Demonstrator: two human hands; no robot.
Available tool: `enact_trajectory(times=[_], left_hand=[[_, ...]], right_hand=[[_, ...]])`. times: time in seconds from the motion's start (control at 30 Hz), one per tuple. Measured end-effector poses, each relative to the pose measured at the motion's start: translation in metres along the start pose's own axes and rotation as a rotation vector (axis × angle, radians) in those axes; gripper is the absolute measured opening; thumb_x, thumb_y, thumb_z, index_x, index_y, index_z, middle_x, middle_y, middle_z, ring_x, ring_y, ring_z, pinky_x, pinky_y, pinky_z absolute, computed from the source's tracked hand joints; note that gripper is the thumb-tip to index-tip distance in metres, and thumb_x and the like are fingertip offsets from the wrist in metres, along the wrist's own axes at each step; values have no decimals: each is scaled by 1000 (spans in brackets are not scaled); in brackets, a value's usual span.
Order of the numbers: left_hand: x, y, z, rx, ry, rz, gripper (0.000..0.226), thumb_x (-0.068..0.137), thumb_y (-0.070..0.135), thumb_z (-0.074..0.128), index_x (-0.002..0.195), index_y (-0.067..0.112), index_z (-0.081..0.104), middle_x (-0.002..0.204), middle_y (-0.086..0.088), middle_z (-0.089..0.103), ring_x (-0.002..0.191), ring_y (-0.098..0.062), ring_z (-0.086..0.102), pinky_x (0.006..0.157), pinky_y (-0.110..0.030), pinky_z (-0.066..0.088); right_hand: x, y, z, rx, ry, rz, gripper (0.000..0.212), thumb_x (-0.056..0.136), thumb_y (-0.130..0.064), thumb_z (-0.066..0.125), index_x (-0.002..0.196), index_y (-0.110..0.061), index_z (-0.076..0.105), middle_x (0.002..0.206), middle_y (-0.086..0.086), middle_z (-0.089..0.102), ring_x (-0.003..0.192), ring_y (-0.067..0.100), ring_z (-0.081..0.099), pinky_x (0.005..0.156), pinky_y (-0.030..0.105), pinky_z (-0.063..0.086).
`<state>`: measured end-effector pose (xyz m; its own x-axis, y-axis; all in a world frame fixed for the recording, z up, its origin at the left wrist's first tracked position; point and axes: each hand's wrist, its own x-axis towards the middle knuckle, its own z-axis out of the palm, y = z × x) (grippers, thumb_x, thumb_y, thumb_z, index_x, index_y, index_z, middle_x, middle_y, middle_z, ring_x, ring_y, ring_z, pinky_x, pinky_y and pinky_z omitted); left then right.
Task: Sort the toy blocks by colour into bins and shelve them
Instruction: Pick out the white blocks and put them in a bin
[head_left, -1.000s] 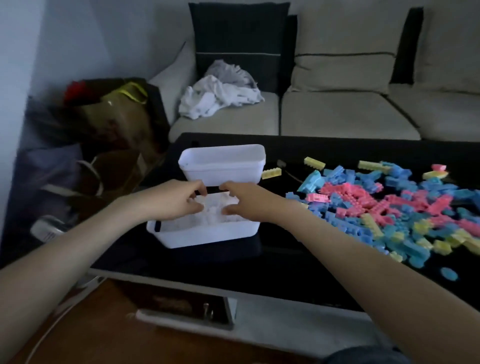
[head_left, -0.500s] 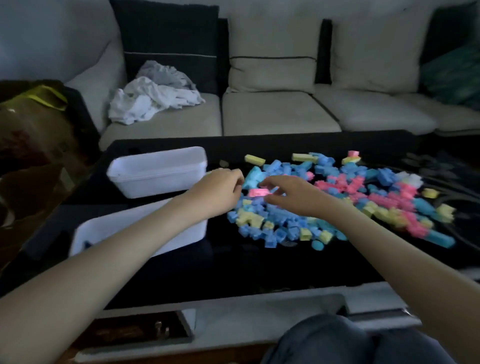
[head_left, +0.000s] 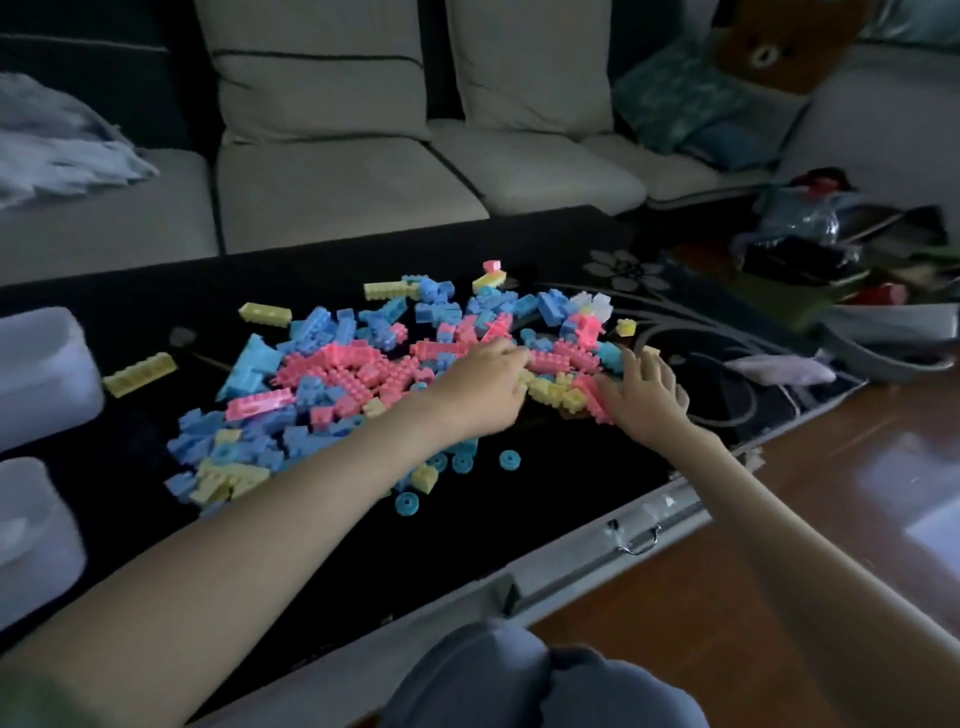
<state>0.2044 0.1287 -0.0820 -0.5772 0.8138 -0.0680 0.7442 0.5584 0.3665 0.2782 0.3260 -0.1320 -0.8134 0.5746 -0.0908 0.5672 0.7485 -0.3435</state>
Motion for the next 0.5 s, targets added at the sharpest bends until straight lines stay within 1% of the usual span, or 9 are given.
enact_trajectory(times=[0.03, 0.1, 0.17, 0.23, 0.27, 0.3, 0.37, 0.43, 0.5], left_hand=[[10, 4, 6, 23, -6, 12, 40, 101, 19, 36, 141, 12, 38, 149, -6, 28, 135, -21, 29, 107, -34, 30], [29, 11, 12, 78, 11, 21, 43, 101, 20, 36, 143, 13, 35, 153, -6, 22, 142, -23, 19, 113, -37, 23], [46, 16, 14, 116, 56, 25, 43, 100, 19, 35, 143, 12, 35, 155, -7, 20, 143, -24, 19, 115, -38, 21], [65, 16, 11, 123, 112, 34, 38, 99, 15, 35, 136, 7, 41, 151, -9, 28, 138, -24, 26, 112, -36, 25], [72, 13, 10, 115, 132, 33, 33, 98, 13, 36, 130, 6, 45, 145, -9, 34, 133, -24, 32, 108, -35, 29], [81, 10, 7, 109, 139, 32, 29, 97, 11, 38, 124, 5, 47, 138, -8, 39, 128, -23, 37, 105, -35, 33], [95, 2, 4, 103, 121, 22, 25, 96, 9, 39, 120, 5, 46, 131, -7, 42, 122, -23, 39, 102, -38, 37], [109, -3, 3, 110, 108, 15, 30, 94, 7, 39, 124, 8, 44, 135, -7, 40, 124, -22, 36, 103, -38, 36], [121, -4, 4, 113, 95, 1, 39, 91, 0, 38, 129, 10, 42, 138, -7, 38, 127, -22, 34, 104, -38, 35]], right_hand=[[4, 2, 8, 1, 18, -47, 67, 96, -54, 31, 150, -20, 12, 158, 7, 6, 145, 23, 0, 116, 44, 4], [9, -7, 17, 56, 11, -166, 64, 98, -50, 28, 151, -19, 10, 158, 7, 7, 146, 22, -1, 117, 40, 3], [11, -22, 23, 100, -44, -318, 58, 100, -42, 26, 150, -16, 14, 157, 9, 11, 146, 23, 3, 118, 39, 7], [19, -28, 25, 121, 16, -408, 60, 95, -45, 20, 148, -16, 25, 154, 8, 22, 143, 25, 14, 116, 39, 14], [23, -28, 21, 165, 79, -387, 58, 94, -44, 21, 145, -17, 32, 150, 7, 29, 139, 25, 21, 113, 39, 18], [33, -25, 15, 211, 151, -347, 51, 96, -38, 26, 141, -18, 38, 145, 5, 34, 135, 25, 26, 110, 38, 20], [59, -17, 3, 241, 247, -279, 41, 97, -22, 34, 137, -19, 44, 140, 5, 39, 131, 27, 29, 106, 39, 23], [90, -9, -13, 207, 235, -201, 47, 93, -13, 37, 139, -22, 41, 144, 6, 35, 133, 30, 25, 107, 42, 24], [116, -1, -23, 208, 156, -134, 57, 90, -12, 43, 144, -29, 33, 149, 6, 28, 136, 31, 20, 109, 45, 21]])
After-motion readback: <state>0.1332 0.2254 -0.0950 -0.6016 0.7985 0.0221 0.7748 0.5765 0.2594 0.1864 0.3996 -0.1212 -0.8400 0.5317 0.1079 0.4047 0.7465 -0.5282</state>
